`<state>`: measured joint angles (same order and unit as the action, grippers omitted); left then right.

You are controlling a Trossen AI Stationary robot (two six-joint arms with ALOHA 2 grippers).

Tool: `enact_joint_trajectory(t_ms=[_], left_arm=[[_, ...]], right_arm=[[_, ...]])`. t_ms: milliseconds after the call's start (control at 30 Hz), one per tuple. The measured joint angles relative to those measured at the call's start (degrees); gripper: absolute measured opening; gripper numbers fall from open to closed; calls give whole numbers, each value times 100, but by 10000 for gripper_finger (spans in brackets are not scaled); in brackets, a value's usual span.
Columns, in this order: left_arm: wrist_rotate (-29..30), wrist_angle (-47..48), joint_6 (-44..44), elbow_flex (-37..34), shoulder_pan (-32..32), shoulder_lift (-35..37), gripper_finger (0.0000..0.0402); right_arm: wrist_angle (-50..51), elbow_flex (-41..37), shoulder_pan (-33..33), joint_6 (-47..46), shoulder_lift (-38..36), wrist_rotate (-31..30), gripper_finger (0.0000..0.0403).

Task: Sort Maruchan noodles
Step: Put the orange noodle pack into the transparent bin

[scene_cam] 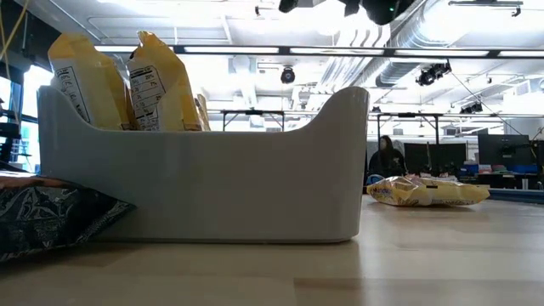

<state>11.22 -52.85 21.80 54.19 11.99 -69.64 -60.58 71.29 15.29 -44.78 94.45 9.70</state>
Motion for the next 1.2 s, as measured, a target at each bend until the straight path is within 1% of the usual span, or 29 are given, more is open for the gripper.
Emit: enact_joint_trajectory(t_ms=[167, 267, 333, 533, 600, 667, 767, 867, 967, 1100, 1200], left_arm=[[-3, -27, -148, 0, 0, 2, 86], [-19, -49, -144, 1, -5, 4, 86], [-43, -60, -159, 8, -7, -20, 86], [-40, -34, -133, 11, -8, -109, 86], [-62, -23, -135, 11, -10, -127, 86], [-107, 48, -200, 13, -3, -125, 98], [-200, 270, -243, 13, 0, -91, 141], [-227, 897, -279, 4, 0, 67, 182], [-233, 1845, -423, 4, 0, 373, 211], [-275, 3304, -473, 1, -2, 814, 232], [-258, 4049, -340, -15, 0, 1179, 237]], right_arm=[[36, 286, -2, 318, 92, 35, 284], [47, 386, 3, 605, 93, 182, 270], [113, 463, 34, 713, 95, 325, 253], [208, 504, 90, 826, 95, 317, 186], [208, 504, 133, 864, 95, 396, 165], [211, 504, 197, 859, 95, 544, 148], [198, 504, 357, 714, 95, 820, 136], [180, 506, 578, 519, 82, 1198, 133], [177, 507, 746, 502, 15, 1464, 131], [393, 515, 1002, 447, -123, 2019, 130], [1046, 530, 1224, 492, -374, 2661, 130]])
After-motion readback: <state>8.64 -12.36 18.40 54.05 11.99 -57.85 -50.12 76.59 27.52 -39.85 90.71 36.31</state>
